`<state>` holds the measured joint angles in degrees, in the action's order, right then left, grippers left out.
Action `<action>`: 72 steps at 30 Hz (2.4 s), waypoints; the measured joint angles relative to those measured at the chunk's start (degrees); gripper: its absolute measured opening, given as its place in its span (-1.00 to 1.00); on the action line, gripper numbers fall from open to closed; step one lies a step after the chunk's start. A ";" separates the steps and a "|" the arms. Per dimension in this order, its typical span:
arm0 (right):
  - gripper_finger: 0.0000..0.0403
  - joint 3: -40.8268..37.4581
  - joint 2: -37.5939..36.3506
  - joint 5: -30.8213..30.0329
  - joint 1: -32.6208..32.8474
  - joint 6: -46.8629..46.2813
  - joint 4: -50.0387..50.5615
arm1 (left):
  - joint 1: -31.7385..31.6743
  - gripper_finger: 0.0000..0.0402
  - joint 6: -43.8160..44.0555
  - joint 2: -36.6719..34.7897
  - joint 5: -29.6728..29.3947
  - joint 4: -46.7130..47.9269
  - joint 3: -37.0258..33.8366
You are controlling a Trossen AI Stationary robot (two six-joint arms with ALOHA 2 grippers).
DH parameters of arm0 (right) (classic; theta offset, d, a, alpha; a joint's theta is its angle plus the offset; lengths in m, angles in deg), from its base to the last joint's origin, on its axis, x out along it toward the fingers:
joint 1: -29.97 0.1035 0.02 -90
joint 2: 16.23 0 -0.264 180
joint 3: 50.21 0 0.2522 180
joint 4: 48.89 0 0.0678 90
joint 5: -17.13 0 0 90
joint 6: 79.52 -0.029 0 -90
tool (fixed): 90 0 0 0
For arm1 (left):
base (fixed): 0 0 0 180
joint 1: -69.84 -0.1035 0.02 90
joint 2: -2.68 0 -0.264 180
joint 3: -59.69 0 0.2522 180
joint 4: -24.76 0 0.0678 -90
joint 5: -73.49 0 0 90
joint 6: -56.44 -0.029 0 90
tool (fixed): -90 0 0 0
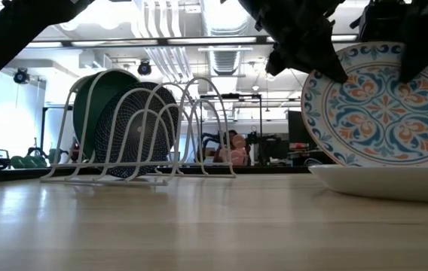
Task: Sort dishes
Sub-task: Put the blue orange patterned plate in the dish rack
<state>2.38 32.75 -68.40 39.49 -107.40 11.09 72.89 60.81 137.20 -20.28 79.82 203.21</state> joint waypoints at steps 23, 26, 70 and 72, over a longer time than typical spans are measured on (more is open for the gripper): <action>-0.85 -0.26 -2.69 -9.44 4.86 5.30 -1.70 | 0.24 -0.13 -2.55 -3.49 0.69 3.75 -0.07; -0.85 -0.22 -3.37 -12.04 6.53 5.30 -2.37 | 0.24 -0.08 -2.38 -3.39 1.03 3.13 -0.35; 0.01 2.29 -21.34 -17.96 7.84 -0.27 -4.43 | 3.76 -0.88 3.27 -7.15 -18.62 4.15 -3.28; 0.00 2.27 -23.07 -17.96 7.84 -0.62 -4.44 | 3.85 -0.88 3.52 -8.37 -19.46 4.43 -3.28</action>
<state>4.65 9.68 -86.37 47.34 -108.01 6.65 76.74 64.32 128.83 -39.75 84.25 199.93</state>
